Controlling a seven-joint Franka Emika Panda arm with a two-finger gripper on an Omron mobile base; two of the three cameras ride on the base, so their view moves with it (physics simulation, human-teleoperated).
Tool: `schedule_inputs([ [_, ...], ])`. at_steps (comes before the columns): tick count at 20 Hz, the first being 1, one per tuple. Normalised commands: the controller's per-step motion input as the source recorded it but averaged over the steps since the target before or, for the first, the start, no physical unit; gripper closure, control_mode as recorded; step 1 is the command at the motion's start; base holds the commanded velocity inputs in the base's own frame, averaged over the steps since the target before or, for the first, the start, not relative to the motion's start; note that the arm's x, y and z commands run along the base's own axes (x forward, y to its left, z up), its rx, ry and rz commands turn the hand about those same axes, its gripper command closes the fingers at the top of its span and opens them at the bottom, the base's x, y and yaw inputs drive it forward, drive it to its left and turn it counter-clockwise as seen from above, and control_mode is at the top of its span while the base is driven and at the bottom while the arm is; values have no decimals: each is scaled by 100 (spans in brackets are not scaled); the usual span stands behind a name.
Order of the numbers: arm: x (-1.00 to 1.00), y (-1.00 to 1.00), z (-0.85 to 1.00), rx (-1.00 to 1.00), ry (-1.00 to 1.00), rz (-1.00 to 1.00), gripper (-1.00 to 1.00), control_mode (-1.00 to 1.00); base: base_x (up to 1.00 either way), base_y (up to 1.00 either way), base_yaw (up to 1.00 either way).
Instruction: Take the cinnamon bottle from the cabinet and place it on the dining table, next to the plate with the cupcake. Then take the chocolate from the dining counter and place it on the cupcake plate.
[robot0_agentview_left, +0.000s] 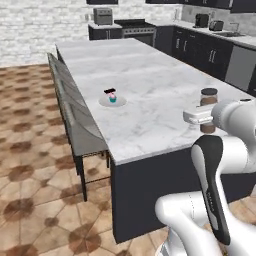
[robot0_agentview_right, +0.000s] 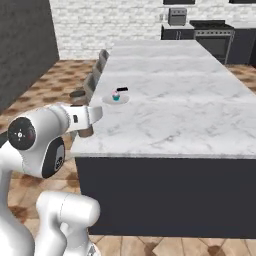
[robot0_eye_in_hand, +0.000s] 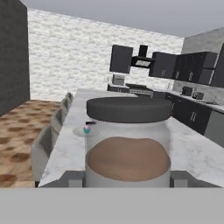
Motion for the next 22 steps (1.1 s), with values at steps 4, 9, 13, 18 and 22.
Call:
schedule_inputs([
  [4, 0, 0, 0, 0, 0, 0, 100, 100, 0, 100, -51],
  [9, 0, 0, 0, 0, 0, 0, 100, 100, 0, 100, -52],
  [13, 0, 0, 0, 0, 0, 0, 100, 100, 0, 100, -53],
  [18, 0, 0, 0, 0, 0, 0, 100, 100, 2, 100, -49],
  [22, 0, 0, 0, 0, 0, 0, 100, 100, 20, 100, -46],
])
